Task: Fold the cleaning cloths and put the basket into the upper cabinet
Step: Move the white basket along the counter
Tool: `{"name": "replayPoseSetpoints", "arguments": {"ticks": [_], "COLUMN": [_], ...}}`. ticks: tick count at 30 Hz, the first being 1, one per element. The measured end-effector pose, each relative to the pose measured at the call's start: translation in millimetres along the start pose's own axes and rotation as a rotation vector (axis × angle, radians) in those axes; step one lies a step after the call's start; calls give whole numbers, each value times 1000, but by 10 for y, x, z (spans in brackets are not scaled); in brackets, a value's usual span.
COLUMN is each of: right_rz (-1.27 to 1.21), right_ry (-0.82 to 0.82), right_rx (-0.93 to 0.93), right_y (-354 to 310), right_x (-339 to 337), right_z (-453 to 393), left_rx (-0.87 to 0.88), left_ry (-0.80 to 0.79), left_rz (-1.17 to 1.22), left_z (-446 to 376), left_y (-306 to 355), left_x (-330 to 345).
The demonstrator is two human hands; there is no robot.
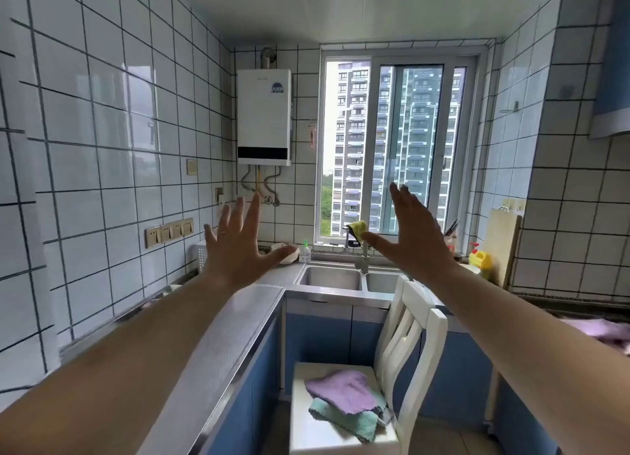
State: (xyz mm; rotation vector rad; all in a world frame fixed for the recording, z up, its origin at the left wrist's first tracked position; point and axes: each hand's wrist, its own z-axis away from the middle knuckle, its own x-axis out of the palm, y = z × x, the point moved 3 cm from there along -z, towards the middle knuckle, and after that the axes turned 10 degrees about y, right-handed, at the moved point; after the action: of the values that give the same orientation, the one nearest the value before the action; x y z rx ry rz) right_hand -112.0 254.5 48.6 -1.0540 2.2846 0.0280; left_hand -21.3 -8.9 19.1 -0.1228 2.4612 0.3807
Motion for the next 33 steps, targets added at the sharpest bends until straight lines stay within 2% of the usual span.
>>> {"name": "replayPoseSetpoints", "arguments": {"ticks": [3, 7, 17, 24, 33], "right_rz": [-159, -320, -523, -598, -721], "right_ry": [-11, -102, -326, -440, -524], "right_rx": [22, 95, 219, 313, 451], "right_y": [3, 22, -10, -24, -12], "right_x": [183, 620, 1884, 3109, 4524], "right_z": [136, 356, 508, 188, -512], "left_rx": [-32, -121, -331, -376, -618], "left_ry": [-20, -60, -139, -86, -184], "left_rz": [8, 40, 154, 210, 416], "left_z": [208, 507, 846, 473, -394], "left_y": [-125, -439, -1291, -1951, -2867], "left_x": [129, 389, 1018, 1669, 2648]}}
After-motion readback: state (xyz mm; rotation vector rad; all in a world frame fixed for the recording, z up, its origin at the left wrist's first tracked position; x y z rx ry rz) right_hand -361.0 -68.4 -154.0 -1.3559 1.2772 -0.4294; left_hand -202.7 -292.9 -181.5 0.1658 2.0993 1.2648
